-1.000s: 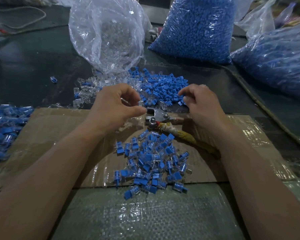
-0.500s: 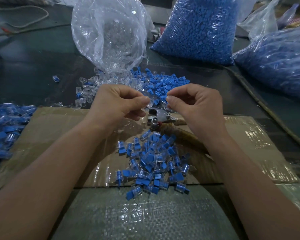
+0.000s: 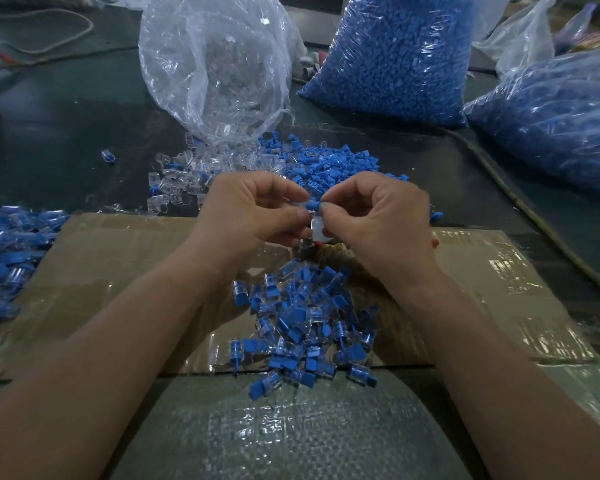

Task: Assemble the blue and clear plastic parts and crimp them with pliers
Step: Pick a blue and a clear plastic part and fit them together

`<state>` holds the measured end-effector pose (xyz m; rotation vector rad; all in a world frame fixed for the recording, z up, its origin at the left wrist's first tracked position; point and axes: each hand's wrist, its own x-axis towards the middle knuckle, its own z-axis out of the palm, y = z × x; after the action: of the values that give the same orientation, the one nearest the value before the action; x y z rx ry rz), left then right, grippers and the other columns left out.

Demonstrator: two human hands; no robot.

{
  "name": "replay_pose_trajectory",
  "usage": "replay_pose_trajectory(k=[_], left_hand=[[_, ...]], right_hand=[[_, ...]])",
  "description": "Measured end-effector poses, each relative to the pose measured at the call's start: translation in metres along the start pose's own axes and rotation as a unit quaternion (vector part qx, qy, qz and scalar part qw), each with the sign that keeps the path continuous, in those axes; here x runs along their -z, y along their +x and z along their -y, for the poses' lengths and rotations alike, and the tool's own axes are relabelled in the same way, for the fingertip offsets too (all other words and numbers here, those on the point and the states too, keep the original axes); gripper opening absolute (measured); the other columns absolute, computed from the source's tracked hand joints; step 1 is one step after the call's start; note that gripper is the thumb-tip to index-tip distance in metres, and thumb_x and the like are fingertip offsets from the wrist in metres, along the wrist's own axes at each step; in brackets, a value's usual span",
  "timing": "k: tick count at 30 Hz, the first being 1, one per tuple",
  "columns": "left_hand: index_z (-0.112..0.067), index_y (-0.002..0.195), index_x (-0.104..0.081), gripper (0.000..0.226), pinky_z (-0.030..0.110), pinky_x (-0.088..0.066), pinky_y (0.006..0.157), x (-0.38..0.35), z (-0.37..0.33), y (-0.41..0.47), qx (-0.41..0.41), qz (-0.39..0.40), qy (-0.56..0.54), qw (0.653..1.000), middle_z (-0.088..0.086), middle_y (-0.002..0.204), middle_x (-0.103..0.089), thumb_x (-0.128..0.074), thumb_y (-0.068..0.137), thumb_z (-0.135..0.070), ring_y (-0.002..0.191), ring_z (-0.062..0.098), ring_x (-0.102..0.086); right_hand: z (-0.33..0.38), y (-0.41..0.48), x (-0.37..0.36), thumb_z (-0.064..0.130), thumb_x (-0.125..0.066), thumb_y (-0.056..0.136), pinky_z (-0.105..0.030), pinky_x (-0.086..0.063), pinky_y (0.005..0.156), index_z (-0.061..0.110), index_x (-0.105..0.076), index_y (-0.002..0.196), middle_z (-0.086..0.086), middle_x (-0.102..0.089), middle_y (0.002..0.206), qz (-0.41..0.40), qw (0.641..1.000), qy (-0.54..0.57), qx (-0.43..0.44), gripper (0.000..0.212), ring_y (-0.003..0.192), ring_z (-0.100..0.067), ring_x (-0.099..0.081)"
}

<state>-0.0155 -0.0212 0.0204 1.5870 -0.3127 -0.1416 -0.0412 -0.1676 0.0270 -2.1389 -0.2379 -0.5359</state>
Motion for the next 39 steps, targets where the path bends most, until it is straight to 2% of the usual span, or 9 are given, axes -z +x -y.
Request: replay_pose_trajectory(k=[3,9,15,20,25,29,33,36,39], left_hand=[[-0.012,0.078,-0.064,0.014,0.017,-0.051,0.051,-0.0006,0.0,-0.0006,-0.012,-0.006,0.01,1.0,0.003,0.065,-0.07,-0.069,0.067,-0.005,0.056,0.014,-0.068],[-0.012,0.078,-0.063,0.014,0.019,-0.053,0.051,0.0017,-0.0011,-0.0007,-0.024,-0.009,0.011,1.0,0.004,0.064,-0.07,-0.068,0.071,0.0,0.055,0.014,-0.067],[-0.014,0.077,-0.063,0.018,0.017,-0.051,0.049,-0.002,-0.001,-0.0026,-0.058,-0.016,0.065,0.996,0.008,0.067,-0.068,-0.069,0.074,0.002,0.053,0.014,-0.066],[-0.011,0.078,-0.064,0.018,0.019,-0.053,0.05,-0.0047,-0.0024,-0.0043,-0.073,0.009,0.073,0.995,0.007,0.068,-0.069,-0.066,0.075,0.007,0.052,0.012,-0.066],[-0.011,0.078,-0.063,0.017,0.018,-0.052,0.049,-0.0014,-0.0032,-0.003,-0.045,0.005,0.009,0.999,0.004,0.062,-0.069,-0.065,0.074,0.006,0.052,0.013,-0.065],[-0.008,0.076,-0.063,0.013,0.019,-0.051,0.047,0.0007,-0.0024,-0.0024,-0.008,0.008,-0.054,0.998,0.007,0.061,-0.069,-0.066,0.069,0.002,0.051,0.014,-0.065],[-0.009,0.076,-0.064,0.018,0.02,-0.05,0.046,0.0045,-0.0014,-0.0007,0.015,0.027,-0.09,0.995,0.011,0.064,-0.069,-0.067,0.058,-0.01,0.051,0.016,-0.065],[-0.01,0.073,-0.065,0.016,0.02,-0.05,0.045,0.005,-0.0007,0.0003,0.017,0.038,-0.094,0.995,0.01,0.063,-0.069,-0.068,0.057,-0.013,0.05,0.016,-0.064],[-0.008,0.073,-0.063,0.017,0.019,-0.049,0.044,0.0049,0.0005,0.0014,0.018,0.041,-0.08,0.996,0.007,0.059,-0.068,-0.067,0.058,-0.014,0.048,0.015,-0.064]], right_hand=[[-0.0002,-0.0004,-0.0006,0.007,-0.07,0.076,-0.008,-0.047,0.055,0.032,-0.056,0.067,0.018,-0.059,0.064,0.005,1.0,0.004,0.006,0.03,0.063,0.0,-0.061],[-0.001,-0.0012,0.0001,0.006,-0.07,0.078,-0.023,-0.056,0.063,0.029,-0.058,0.073,0.008,-0.065,0.072,0.032,0.999,0.039,-0.001,0.027,0.065,-0.01,-0.066],[-0.0014,-0.0013,0.0001,0.007,-0.072,0.075,-0.014,-0.051,0.057,0.018,-0.063,0.073,0.012,-0.062,0.067,0.015,1.0,0.017,0.007,0.015,0.061,-0.004,-0.062],[-0.003,-0.0015,-0.0008,0.009,-0.073,0.075,-0.006,-0.044,0.053,0.021,-0.062,0.073,0.018,-0.058,0.064,0.02,1.0,-0.003,0.021,0.017,0.061,0.004,-0.059],[-0.0041,-0.001,0.0025,0.011,-0.071,0.077,-0.017,-0.054,0.066,0.022,-0.065,0.086,0.014,-0.064,0.075,0.046,0.997,0.053,0.02,0.016,0.069,-0.003,-0.065],[-0.0049,-0.001,0.0052,0.008,-0.071,0.076,-0.012,-0.051,0.071,0.023,-0.064,0.095,0.019,-0.061,0.08,0.055,0.996,0.055,0.041,0.025,0.076,0.001,-0.063],[-0.0046,0.0003,0.0065,0.011,-0.072,0.074,-0.015,-0.05,0.072,0.023,-0.061,0.099,0.015,-0.058,0.086,0.033,0.994,0.026,0.097,0.03,0.074,-0.005,-0.06],[-0.0063,0.0003,0.0063,0.005,-0.07,0.075,-0.017,-0.051,0.078,0.018,-0.061,0.105,0.008,-0.062,0.091,0.054,0.991,0.056,0.105,0.034,0.083,-0.005,-0.062],[-0.0075,-0.0002,0.0043,0.004,-0.071,0.073,-0.014,-0.05,0.076,0.016,-0.061,0.104,0.01,-0.062,0.087,0.061,0.992,0.068,0.093,0.034,0.083,-0.003,-0.062]])
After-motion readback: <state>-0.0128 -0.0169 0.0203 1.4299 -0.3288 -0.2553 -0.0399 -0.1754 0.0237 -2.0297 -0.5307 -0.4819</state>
